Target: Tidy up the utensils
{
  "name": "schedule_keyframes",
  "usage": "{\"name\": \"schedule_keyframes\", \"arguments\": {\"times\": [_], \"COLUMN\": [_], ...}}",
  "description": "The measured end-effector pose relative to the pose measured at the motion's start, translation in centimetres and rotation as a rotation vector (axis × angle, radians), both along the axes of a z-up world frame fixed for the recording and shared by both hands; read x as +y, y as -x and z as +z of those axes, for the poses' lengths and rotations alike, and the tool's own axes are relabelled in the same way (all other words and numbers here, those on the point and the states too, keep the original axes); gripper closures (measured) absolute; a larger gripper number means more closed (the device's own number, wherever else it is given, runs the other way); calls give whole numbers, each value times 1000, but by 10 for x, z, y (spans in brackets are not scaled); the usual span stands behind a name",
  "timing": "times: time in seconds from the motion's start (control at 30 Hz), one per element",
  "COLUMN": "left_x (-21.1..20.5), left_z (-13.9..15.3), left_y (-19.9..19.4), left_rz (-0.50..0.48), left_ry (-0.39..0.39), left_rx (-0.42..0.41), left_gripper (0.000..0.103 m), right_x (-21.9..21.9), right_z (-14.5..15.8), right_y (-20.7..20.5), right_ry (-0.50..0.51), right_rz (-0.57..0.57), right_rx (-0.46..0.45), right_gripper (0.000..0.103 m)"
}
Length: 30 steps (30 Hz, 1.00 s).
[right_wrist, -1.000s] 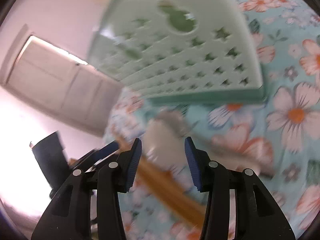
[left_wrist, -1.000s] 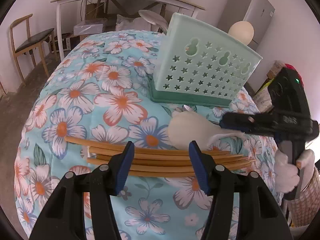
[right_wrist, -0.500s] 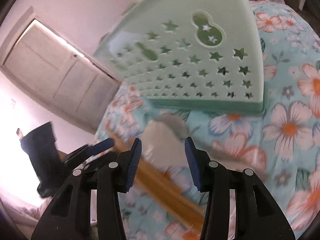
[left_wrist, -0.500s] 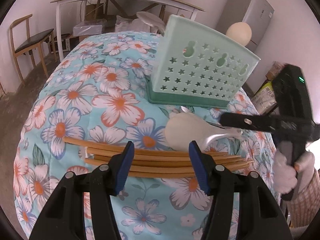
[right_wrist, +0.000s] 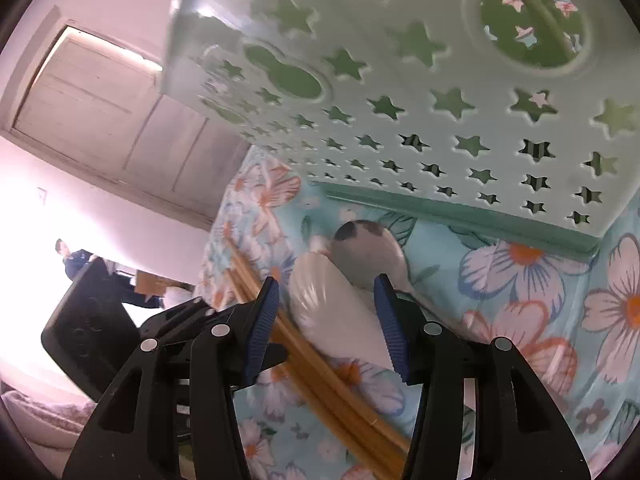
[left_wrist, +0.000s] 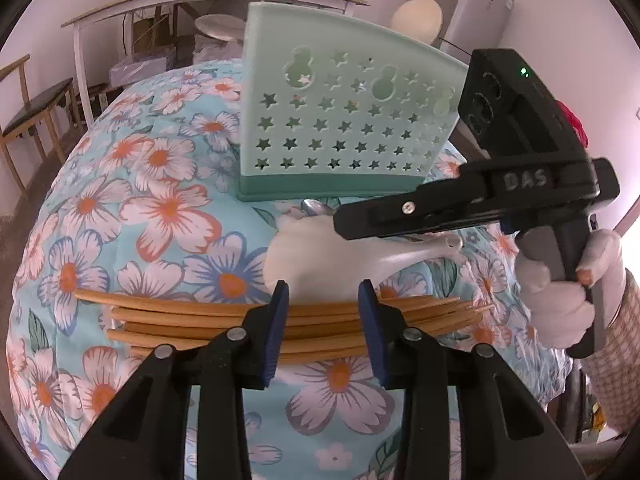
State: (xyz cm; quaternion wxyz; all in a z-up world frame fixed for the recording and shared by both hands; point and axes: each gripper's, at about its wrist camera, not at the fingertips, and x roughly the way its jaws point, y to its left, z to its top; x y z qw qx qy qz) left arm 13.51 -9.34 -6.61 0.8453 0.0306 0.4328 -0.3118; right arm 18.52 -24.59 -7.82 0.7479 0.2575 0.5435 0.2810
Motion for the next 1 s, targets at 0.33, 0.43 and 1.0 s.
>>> {"name": "schedule_keyframes", "arguments": {"times": [0.33, 0.43, 1.0], "left_x": [11, 20, 46], "left_z": [9, 15, 45], "left_y": [17, 24, -23], "left_rz": [-47, -49, 55], "left_ry": [9, 7, 201], "left_rx": [3, -4, 73], "left_gripper": [68, 68, 68], "right_x": [7, 15, -5], "right_z": [15, 17, 23], "right_y": [31, 43, 81], "right_ry": [-102, -110, -151], "right_rz": [53, 79, 11], "right_rx": [-17, -23, -80], "right_gripper": [54, 54, 54]}}
